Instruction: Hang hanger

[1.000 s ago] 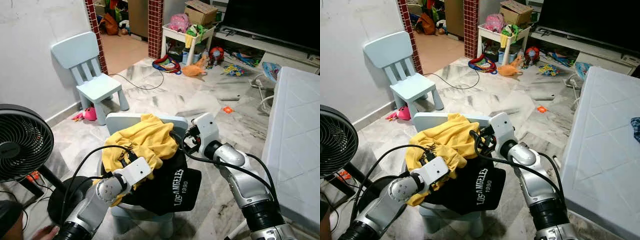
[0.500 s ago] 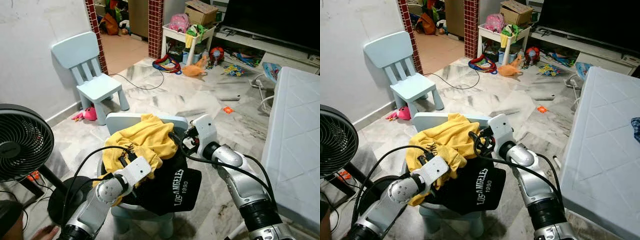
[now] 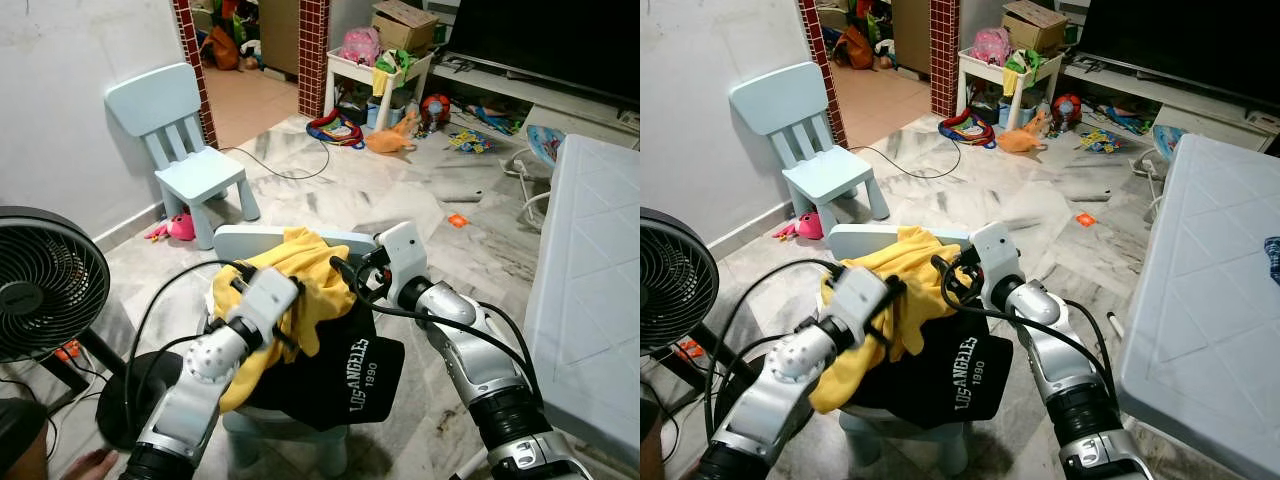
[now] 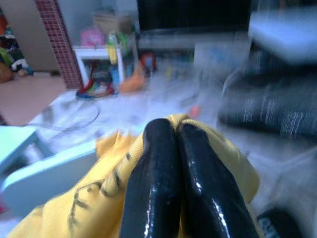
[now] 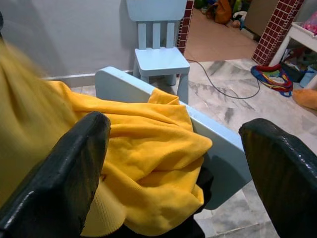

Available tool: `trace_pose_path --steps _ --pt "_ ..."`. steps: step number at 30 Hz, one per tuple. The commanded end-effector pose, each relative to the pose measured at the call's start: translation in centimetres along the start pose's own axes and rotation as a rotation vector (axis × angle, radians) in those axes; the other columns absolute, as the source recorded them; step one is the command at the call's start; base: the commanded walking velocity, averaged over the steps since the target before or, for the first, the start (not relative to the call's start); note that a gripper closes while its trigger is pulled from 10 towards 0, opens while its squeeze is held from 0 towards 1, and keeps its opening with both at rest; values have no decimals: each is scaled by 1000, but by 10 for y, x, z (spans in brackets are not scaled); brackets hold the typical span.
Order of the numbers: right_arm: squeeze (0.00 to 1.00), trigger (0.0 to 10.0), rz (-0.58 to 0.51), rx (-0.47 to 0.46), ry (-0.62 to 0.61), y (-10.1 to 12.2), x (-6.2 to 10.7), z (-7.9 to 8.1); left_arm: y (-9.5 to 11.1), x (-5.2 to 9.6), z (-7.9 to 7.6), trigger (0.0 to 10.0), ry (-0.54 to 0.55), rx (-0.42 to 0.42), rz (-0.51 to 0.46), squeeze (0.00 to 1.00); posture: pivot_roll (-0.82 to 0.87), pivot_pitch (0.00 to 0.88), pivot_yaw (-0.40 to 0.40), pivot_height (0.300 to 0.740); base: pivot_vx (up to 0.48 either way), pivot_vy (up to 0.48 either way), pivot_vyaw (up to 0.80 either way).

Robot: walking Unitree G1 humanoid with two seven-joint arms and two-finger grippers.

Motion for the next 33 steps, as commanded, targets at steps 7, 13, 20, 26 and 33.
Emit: trace_pose_path --steps 7,13,20,26,33 --pt "0 10000 -4 3 -8 -4 2 -1 -31 50 34 0 269 160 127 0 43 0 -39 740 0 0 0" --pt "0 10000 -2 10 15 -5 0 3 -68 84 19 0 396 460 329 0 61 0 -47 740 0 0 0" --pt "0 10000 -1 21 19 -4 -1 2 -88 109 10 0 387 424 538 0 63 0 -53 740 0 0 0" --pt "0 10000 0 24 15 -3 0 0 -87 109 12 10000 373 316 615 0 55 0 -61 740 0 0 0" --pt "0 10000 1 26 14 0 0 -1 -81 105 7 10000 263 80 645 1000 48 0 -63 740 0 0 0"
Point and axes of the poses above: a point about 5 cm out from each wrist's last joint towards the gripper, its own x axis pointing back from the gripper into the wrist, its own y axis along the axis of the wrist's last joint, z = x × y, the point moved 2 cm from there along -x, pointing out of the wrist towards the gripper, and after that the axes turned 12 degrees about -x, right-handed, at the moved point
